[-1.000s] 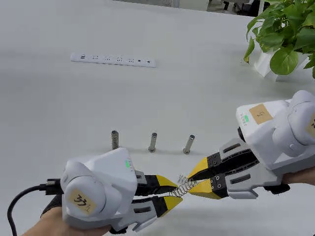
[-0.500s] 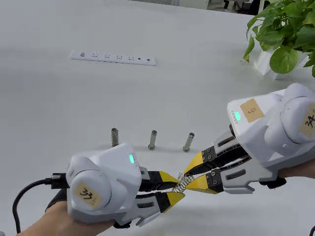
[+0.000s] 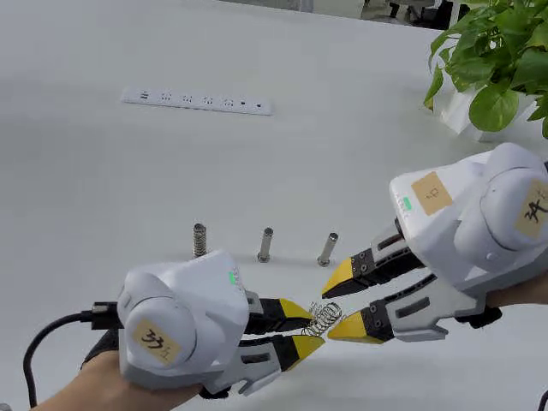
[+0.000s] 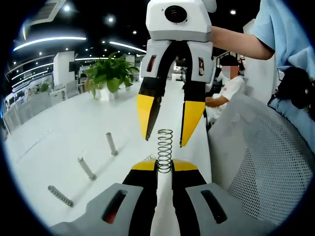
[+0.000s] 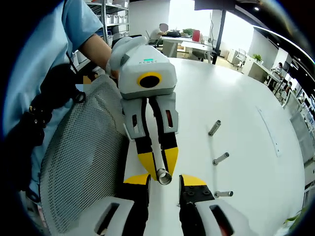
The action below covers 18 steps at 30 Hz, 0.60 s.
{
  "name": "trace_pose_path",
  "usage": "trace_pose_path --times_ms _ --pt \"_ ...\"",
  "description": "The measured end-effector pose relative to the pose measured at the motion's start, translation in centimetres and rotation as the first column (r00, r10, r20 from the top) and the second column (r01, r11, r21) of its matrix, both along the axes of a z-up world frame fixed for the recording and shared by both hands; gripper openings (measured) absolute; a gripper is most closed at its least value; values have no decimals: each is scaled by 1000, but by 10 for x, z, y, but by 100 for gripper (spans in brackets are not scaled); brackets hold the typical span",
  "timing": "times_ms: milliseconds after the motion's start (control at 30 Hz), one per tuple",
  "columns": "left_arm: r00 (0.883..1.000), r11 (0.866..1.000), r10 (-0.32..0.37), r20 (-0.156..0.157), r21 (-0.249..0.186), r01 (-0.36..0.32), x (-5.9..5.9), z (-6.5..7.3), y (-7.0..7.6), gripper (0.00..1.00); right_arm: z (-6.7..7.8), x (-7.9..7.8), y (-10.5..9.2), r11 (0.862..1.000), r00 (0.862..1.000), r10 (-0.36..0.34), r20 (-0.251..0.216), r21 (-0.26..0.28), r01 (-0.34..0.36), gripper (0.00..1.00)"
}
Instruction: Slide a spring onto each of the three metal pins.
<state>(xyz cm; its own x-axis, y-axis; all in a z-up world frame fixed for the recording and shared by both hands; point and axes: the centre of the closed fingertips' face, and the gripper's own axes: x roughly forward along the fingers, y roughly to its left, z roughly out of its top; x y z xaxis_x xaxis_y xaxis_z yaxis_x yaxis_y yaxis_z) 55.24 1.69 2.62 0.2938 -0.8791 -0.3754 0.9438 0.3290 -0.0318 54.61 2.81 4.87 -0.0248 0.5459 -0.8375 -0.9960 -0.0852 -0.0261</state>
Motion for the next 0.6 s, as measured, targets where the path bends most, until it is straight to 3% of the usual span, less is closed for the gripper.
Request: trace_pose_path --times_ms 233,600 --pt "1000 1000 -22 17 17 22 -2 -1 -3 6 -4 -3 -5 995 998 62 -15 -74 -63 18" --pt "1000 1000 -23 21 11 22 -1 1 -4 6 -8 -4 -1 991 994 92 -50 -96 -97 13"
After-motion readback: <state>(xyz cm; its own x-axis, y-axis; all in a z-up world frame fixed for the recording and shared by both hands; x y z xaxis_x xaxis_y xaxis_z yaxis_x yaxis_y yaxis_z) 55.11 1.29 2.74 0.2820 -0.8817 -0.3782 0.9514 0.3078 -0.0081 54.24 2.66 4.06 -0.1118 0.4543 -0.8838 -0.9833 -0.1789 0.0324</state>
